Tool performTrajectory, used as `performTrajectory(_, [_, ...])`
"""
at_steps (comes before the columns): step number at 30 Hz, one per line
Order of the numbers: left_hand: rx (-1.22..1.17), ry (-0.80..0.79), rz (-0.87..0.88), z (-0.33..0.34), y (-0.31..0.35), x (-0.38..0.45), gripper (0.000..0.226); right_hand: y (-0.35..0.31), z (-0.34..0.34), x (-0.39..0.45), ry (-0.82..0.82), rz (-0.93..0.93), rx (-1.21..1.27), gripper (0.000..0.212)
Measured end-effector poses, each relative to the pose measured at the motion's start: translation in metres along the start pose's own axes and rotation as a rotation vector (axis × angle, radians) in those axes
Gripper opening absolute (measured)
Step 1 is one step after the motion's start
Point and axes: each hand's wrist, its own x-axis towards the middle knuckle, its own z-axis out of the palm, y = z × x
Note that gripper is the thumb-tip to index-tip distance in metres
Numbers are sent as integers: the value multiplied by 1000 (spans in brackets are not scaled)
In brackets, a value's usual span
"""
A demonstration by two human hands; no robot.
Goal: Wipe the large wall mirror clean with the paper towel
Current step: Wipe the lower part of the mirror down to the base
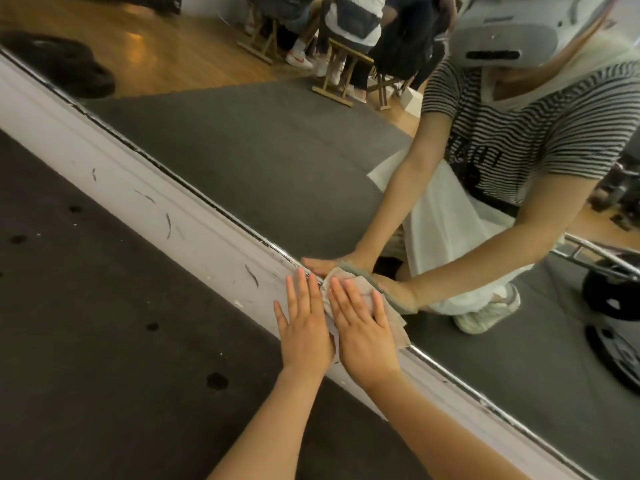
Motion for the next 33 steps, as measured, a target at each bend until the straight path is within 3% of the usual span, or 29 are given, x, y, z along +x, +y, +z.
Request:
performTrajectory(3, [200,-31,34,-12,-6,0,85,-9,4,-4,-125,-20,-16,96])
performTrajectory(10, [533,-183,178,-53,-24,6,90,-9,-1,-4,-73,0,187,97])
performTrajectory(19, [557,-347,134,-76,-7,11,88,-12,-17,0,-195,29,331,94])
performTrajectory(24, [587,-289,140,-72,-5,8,88,-11,-24,3,-271,13,277,82])
performTrajectory(26, [569,-254,160,-67,-8,5,86,-11,-17,0,-249,9,244,83])
performTrajectory(28, [551,-209,164,-64,-10,3,84,-14,-8,-4,-215,56,374,91])
performTrajectory(33, [548,-250,128,-72,-2,4,83,-19,-9,-1,-139,85,434,92])
